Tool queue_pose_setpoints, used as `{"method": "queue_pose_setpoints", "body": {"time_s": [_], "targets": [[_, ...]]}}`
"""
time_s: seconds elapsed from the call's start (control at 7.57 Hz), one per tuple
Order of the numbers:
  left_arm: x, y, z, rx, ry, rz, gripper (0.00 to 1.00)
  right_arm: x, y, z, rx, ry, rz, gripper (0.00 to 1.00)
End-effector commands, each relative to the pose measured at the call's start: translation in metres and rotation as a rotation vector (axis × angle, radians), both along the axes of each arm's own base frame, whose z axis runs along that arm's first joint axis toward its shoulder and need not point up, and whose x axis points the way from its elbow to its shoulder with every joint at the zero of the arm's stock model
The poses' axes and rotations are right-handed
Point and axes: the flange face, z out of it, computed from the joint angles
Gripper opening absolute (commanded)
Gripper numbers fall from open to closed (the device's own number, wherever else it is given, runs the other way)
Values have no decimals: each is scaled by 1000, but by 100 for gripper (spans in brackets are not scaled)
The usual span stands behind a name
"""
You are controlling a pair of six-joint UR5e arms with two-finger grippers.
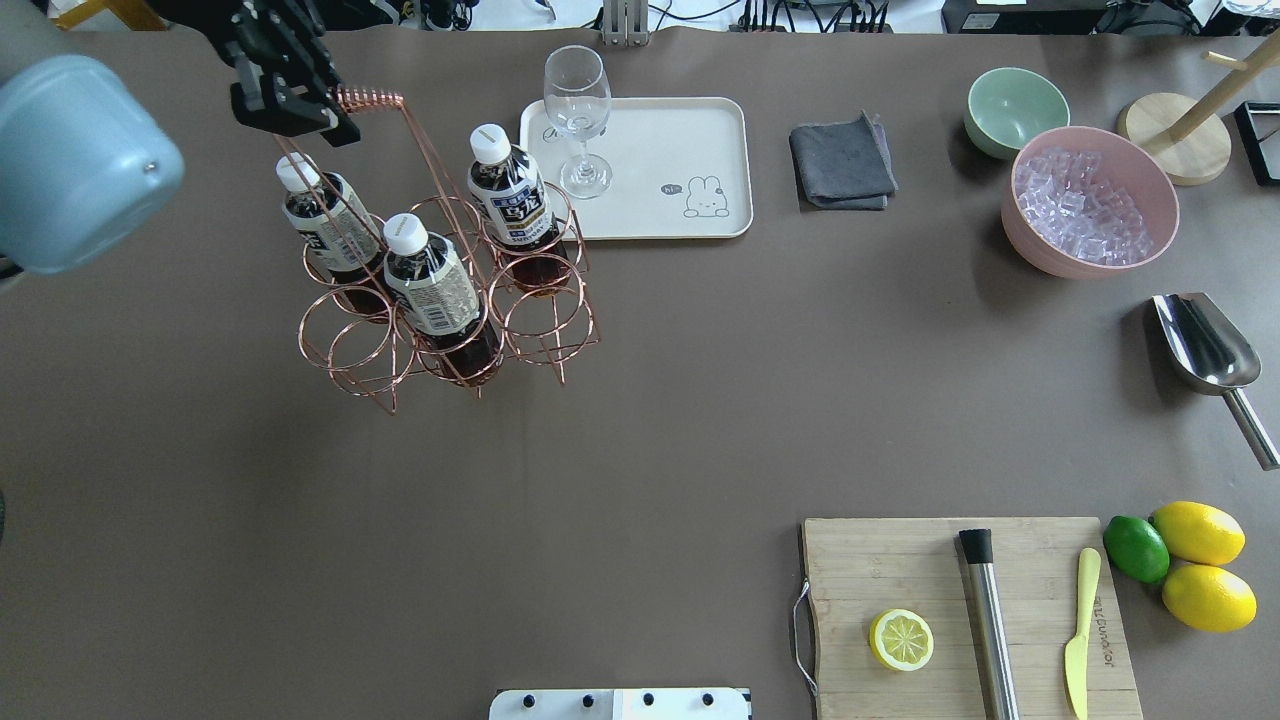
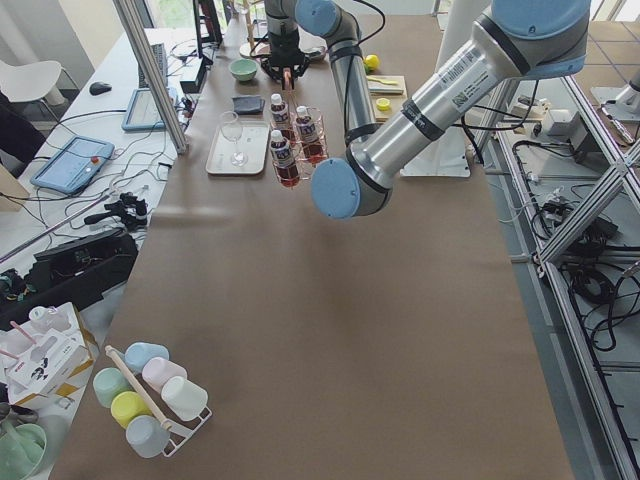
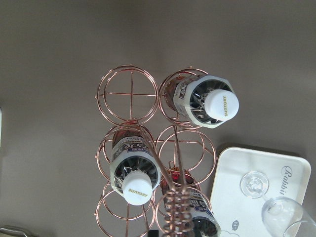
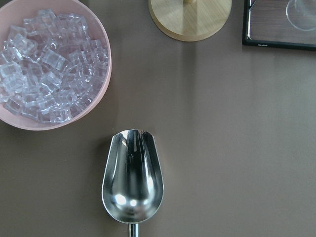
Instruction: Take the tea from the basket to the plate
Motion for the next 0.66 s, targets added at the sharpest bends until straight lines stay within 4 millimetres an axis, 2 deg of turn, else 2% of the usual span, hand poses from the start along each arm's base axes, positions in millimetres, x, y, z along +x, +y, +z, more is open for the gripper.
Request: {"method": "queue_pose_setpoints", "body": {"time_s": [0.0,0.26,0.4,0.53], "targets": [[65,8,-35,-12,-33,31,0,-6,-1,-27,46,-7,-9,99],[104,35,-51,-24,-39,49,0,-20,-3,-33,7,-16,10,99],[127,50,-51,-23,-61,52,0,-27,-3,-39,10,-17,4,99],[133,57,-57,-26,-55,56,0,-32,-5,-43,21,-21,-6,99]]}}
